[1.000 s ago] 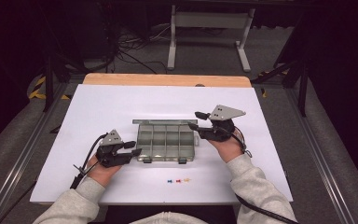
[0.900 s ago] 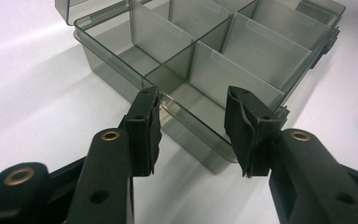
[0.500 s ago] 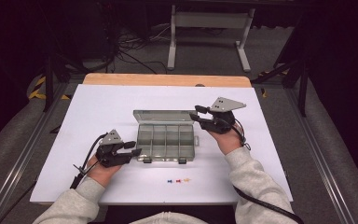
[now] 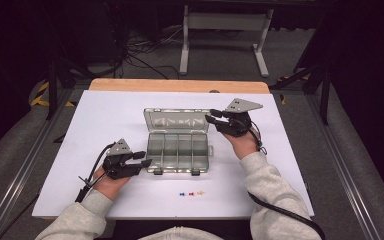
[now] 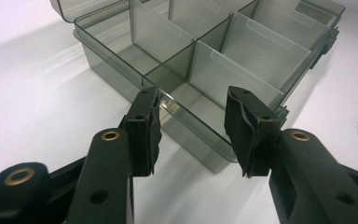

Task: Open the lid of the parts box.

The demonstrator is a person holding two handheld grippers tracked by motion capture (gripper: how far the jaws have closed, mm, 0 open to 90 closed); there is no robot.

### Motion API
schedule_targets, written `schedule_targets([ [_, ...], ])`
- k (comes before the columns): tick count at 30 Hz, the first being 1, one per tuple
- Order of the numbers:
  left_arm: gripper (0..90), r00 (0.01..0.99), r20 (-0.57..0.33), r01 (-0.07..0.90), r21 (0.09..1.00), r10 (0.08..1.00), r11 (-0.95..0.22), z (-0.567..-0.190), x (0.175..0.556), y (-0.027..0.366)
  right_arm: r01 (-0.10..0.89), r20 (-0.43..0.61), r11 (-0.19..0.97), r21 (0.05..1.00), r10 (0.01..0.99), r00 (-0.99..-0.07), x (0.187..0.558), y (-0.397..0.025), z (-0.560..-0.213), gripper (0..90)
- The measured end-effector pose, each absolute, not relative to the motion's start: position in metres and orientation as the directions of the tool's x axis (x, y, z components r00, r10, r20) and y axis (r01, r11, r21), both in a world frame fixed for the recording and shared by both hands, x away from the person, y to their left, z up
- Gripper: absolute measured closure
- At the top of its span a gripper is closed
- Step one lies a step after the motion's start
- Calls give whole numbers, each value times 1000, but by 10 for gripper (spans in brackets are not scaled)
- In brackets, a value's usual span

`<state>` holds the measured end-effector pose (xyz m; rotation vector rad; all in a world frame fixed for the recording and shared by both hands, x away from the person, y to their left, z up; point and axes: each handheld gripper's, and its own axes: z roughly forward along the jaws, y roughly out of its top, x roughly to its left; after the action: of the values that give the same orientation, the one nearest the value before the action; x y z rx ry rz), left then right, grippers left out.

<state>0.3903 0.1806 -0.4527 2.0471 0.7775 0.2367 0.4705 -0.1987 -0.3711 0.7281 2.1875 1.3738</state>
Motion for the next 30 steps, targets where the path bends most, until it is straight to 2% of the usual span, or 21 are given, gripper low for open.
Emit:
schedule_targets([
  [10, 559, 786, -114, 426, 813, 607, -398, -452, 390, 180, 224, -82, 369, 902, 656, -750, 484, -196, -379, 698],
  [30, 549, 785, -115, 427, 812, 608, -398, -453, 390, 181, 280, -40, 366, 887, 666, -745, 502, -192, -396, 687],
])
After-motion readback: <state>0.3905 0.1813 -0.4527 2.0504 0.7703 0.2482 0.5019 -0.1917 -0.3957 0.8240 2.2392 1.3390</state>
